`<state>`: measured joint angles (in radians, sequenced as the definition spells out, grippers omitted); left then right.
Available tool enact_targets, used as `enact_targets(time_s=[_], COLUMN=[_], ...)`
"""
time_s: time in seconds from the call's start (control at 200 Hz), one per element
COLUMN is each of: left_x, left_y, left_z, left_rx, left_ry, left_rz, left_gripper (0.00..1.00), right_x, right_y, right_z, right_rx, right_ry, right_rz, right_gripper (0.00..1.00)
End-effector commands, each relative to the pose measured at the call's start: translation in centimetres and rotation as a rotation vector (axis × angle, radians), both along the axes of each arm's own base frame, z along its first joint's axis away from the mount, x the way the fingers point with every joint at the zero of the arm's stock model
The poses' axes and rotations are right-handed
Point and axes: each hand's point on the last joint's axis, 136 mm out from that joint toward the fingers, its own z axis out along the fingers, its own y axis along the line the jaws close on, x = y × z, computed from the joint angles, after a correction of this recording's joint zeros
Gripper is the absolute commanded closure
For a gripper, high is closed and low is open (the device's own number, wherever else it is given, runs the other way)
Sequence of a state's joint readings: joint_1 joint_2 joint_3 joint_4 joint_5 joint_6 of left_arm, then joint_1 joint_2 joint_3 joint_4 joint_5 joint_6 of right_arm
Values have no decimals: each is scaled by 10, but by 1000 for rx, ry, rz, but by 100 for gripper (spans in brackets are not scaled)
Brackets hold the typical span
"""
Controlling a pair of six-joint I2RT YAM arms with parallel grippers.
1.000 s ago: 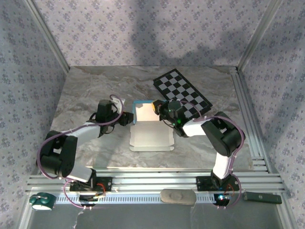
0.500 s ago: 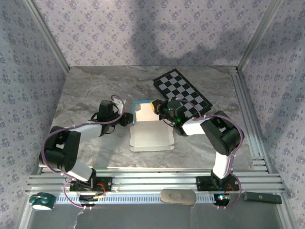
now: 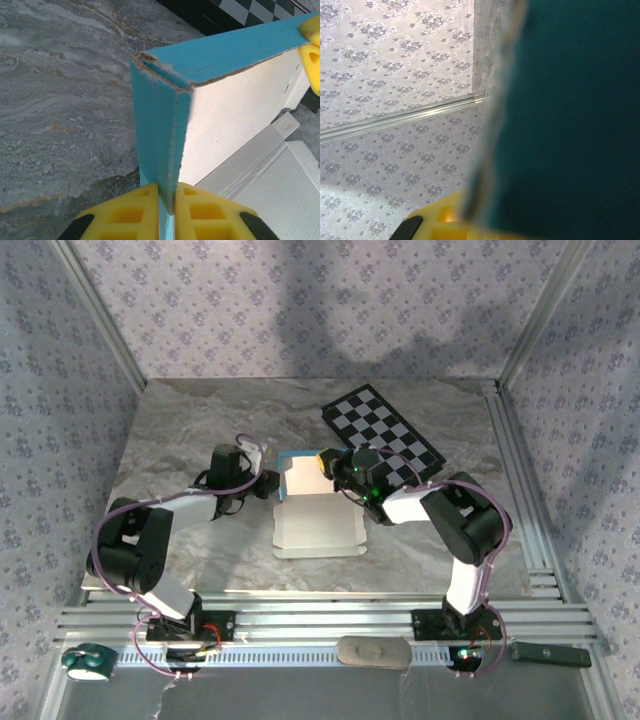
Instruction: Fold the paper box
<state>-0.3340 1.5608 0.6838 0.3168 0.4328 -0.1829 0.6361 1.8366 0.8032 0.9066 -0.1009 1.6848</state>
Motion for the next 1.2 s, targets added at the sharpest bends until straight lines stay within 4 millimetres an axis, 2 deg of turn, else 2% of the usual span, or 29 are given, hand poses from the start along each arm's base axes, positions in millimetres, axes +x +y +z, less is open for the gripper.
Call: enact_targets(time_s=[0.0, 0.17, 0.32, 0.63, 0.735, 0.905, 1.024, 1.194], left_x=[6, 5, 5, 11, 10, 4, -1, -5], left_y=[-13, -16, -13, 13, 11, -11, -14, -10], left_z=[9, 6, -1, -8, -8, -7, -5, -8], left_rx=[-11, 35, 127, 406, 427, 300, 217, 198], left_ry=[-30, -34, -35, -68, -79, -41, -21, -1], left_rz=[-32, -21, 43, 377, 410, 287, 227, 190], left_gripper=[90, 100, 100, 100, 100, 100, 78, 73], right_x=[1, -1, -2, -6, -7, -6, -5, -4], right_y=[8, 9, 10, 15, 17, 13, 9, 8], right_z=[0, -1, -1, 0, 2, 3, 1, -2], right_rx=[-7, -7, -6, -10, -8, -8, -11, -6], right_ry=[-6, -2, -4, -21, -24, -25, -22, -19], right_rz=[23, 24, 15, -7, -6, -9, -17, -23], right_gripper=[100, 100, 100, 100, 100, 100, 100, 100])
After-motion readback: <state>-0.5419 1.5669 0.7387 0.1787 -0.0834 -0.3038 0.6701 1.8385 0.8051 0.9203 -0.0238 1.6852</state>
